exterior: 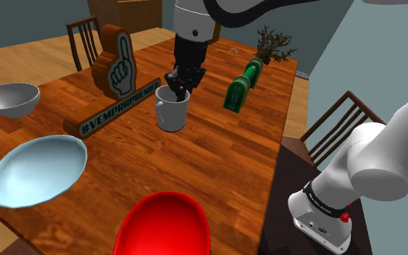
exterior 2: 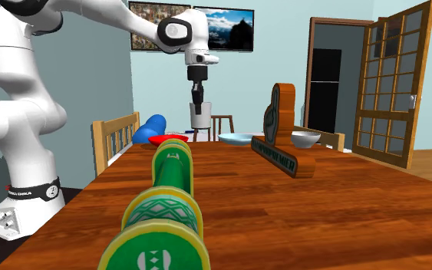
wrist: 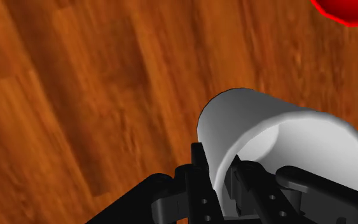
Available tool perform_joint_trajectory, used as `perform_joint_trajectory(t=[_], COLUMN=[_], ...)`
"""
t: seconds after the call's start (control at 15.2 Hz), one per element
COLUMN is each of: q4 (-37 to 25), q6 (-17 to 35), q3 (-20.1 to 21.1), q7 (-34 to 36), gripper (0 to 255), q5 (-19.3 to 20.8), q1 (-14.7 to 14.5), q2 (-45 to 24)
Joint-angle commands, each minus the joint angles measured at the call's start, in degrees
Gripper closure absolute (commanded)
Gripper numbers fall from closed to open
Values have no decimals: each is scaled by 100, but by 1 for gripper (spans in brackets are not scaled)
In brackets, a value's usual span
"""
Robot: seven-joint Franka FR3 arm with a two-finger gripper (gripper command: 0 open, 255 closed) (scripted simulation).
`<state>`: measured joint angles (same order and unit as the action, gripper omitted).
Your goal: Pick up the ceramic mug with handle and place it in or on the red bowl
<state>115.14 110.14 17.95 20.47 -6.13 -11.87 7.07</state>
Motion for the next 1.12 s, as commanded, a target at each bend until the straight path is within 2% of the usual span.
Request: perform_joint_trajectory(t=[0.0, 0.53, 1.06], q4=[148, 426, 294], q6=[8, -34, -100], q3=[142, 733, 1430], q7=[243, 1201, 2294], gripper=[255, 255, 255], q5=[-69, -310, -434], q1=[-125, -592, -1022], q2=[170, 613, 683])
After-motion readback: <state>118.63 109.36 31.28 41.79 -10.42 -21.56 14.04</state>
